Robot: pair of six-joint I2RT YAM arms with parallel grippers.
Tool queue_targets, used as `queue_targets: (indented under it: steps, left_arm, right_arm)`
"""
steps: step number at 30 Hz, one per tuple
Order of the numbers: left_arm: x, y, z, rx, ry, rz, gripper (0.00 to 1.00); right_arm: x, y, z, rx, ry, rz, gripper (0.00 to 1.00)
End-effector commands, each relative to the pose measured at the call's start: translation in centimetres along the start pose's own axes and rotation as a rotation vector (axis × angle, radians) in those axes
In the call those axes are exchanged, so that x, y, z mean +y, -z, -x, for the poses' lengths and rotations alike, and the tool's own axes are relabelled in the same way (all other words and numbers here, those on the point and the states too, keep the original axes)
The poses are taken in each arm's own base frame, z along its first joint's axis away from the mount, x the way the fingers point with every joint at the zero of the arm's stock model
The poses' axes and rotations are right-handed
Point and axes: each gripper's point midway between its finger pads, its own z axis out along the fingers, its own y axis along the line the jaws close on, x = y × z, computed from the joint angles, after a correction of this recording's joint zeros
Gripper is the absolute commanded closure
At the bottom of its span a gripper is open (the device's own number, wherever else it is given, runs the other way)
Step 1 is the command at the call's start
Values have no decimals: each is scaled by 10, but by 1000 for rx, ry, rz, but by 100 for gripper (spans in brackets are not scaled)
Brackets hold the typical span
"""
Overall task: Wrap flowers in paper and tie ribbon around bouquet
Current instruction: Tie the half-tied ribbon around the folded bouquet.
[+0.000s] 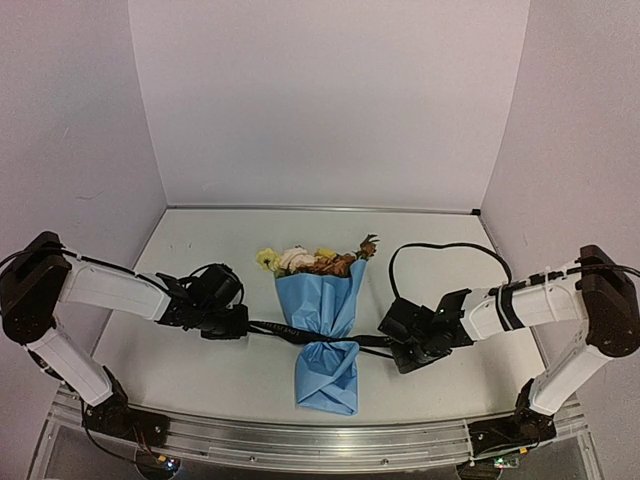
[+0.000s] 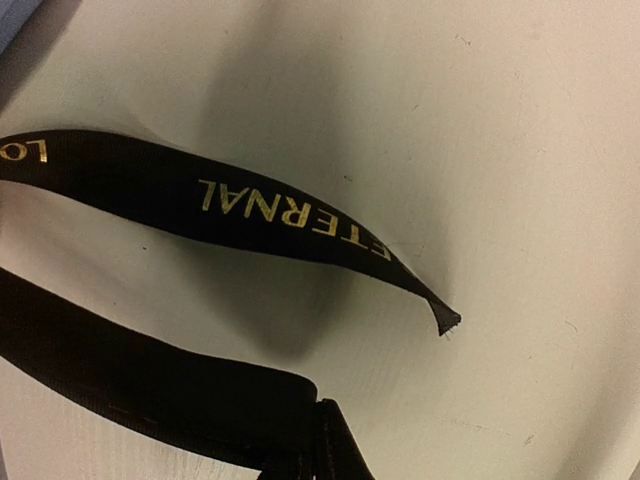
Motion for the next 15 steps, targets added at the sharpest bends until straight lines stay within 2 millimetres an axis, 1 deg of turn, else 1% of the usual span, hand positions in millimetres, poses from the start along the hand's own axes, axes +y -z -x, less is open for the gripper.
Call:
queue_targets:
  steps: [1, 6, 9, 12, 15]
  left_arm:
    - [48, 2, -1, 0, 81, 125, 100]
    - [58, 2, 2, 2, 122, 121, 100]
    - [57, 2, 6, 1, 127, 105, 100]
    - [44, 3, 12, -8, 99, 43, 100]
    - [20, 8, 20, -22, 58, -67, 100]
  right_arm:
    - [-41, -8, -32, 84, 54, -179, 100]
    - [-46, -8, -33, 78, 51, -195, 100]
    - [-43, -8, -32, 84, 53, -180, 100]
    - [-33, -5, -27, 83, 58, -131, 100]
    - [-14, 5, -14, 76, 65, -39, 100]
